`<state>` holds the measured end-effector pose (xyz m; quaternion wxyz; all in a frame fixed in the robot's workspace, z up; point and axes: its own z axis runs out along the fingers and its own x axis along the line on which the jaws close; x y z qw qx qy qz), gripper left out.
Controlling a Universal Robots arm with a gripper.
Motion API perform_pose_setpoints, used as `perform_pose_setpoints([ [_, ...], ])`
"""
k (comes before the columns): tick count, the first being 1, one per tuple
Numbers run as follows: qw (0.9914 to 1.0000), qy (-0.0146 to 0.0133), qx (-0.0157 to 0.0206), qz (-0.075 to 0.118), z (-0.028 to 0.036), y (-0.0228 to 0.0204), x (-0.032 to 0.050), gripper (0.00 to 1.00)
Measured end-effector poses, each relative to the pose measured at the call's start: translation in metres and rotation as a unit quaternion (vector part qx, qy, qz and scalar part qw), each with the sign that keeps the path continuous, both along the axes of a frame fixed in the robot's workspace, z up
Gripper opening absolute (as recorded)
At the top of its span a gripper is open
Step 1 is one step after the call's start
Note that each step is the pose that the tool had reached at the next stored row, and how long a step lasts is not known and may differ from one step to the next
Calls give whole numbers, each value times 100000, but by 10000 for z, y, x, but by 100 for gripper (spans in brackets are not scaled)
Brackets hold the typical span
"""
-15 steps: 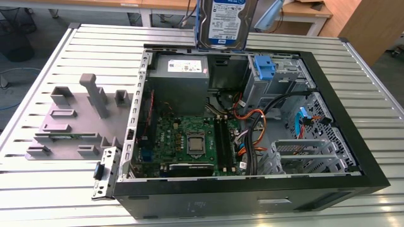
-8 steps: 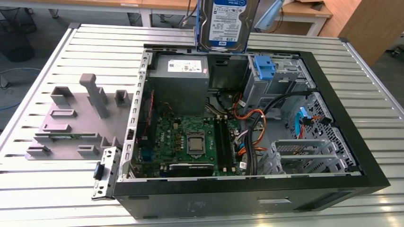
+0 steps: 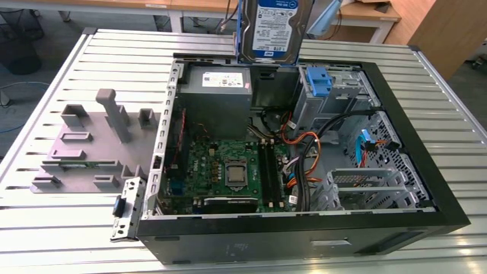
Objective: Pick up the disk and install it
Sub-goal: 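Pick up the disk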
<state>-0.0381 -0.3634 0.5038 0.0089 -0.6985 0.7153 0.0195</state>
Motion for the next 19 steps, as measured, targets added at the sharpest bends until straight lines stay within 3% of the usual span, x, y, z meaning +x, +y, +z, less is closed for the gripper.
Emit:
perform_pose_setpoints([
  [11, 100000, -1, 1, 4, 0, -9, 1, 35],
  [19, 100000, 4, -6, 2, 1, -57, 1, 35],
])
